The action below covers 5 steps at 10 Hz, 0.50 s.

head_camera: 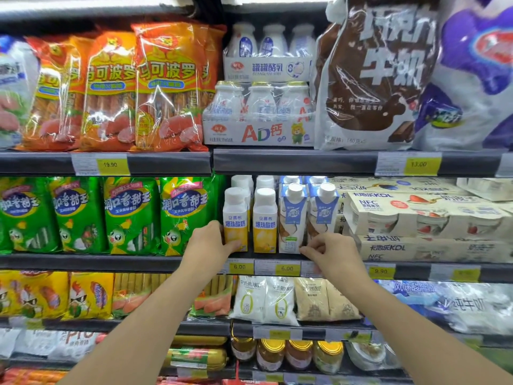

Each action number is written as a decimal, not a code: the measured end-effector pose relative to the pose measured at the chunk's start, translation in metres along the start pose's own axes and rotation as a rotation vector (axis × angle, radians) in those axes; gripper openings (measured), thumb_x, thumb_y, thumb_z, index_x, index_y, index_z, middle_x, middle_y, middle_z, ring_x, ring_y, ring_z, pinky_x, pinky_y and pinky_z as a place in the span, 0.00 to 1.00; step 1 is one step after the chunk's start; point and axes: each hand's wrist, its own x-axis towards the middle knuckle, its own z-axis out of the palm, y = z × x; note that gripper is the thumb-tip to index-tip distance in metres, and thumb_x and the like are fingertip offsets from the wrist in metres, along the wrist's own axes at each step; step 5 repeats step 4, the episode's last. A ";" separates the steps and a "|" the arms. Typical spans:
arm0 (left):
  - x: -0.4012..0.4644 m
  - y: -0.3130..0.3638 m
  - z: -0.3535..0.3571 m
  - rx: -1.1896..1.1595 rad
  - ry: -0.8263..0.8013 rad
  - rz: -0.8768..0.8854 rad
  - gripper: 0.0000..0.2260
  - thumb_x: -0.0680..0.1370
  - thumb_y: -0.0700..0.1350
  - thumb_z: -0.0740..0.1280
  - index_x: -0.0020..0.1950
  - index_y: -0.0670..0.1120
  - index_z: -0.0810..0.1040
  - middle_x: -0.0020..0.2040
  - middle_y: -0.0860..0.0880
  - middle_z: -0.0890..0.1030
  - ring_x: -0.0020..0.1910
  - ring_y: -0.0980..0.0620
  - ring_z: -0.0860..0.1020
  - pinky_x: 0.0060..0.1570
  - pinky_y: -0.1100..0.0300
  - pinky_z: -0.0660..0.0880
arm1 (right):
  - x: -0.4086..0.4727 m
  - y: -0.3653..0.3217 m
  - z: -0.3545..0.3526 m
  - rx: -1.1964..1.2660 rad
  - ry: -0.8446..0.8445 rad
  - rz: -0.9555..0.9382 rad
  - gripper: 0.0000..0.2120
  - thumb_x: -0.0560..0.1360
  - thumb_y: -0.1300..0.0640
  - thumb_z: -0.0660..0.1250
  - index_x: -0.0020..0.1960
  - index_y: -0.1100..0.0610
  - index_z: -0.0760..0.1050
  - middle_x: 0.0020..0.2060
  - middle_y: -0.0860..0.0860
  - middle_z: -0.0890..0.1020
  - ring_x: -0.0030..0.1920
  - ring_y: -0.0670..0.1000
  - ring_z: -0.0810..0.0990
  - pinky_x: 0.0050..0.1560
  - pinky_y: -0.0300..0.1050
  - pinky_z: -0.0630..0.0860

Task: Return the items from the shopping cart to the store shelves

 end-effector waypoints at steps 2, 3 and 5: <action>-0.015 -0.003 -0.011 -0.010 -0.107 0.080 0.19 0.79 0.53 0.67 0.66 0.45 0.72 0.54 0.50 0.78 0.52 0.51 0.77 0.52 0.56 0.76 | -0.004 -0.008 -0.002 -0.081 -0.063 -0.038 0.11 0.74 0.44 0.69 0.42 0.51 0.81 0.35 0.45 0.81 0.37 0.45 0.79 0.38 0.42 0.77; -0.018 -0.006 -0.019 0.169 -0.169 0.154 0.22 0.80 0.55 0.65 0.68 0.43 0.70 0.62 0.46 0.77 0.60 0.47 0.75 0.58 0.55 0.74 | -0.008 -0.015 -0.006 -0.173 -0.123 -0.064 0.14 0.75 0.42 0.67 0.45 0.53 0.81 0.39 0.47 0.82 0.41 0.48 0.80 0.44 0.48 0.80; -0.024 -0.005 -0.030 0.361 -0.224 0.186 0.26 0.79 0.59 0.64 0.69 0.42 0.69 0.67 0.42 0.73 0.69 0.43 0.68 0.67 0.49 0.70 | -0.013 -0.026 -0.008 -0.370 -0.107 -0.134 0.16 0.76 0.41 0.63 0.48 0.53 0.80 0.43 0.48 0.82 0.43 0.49 0.80 0.45 0.51 0.80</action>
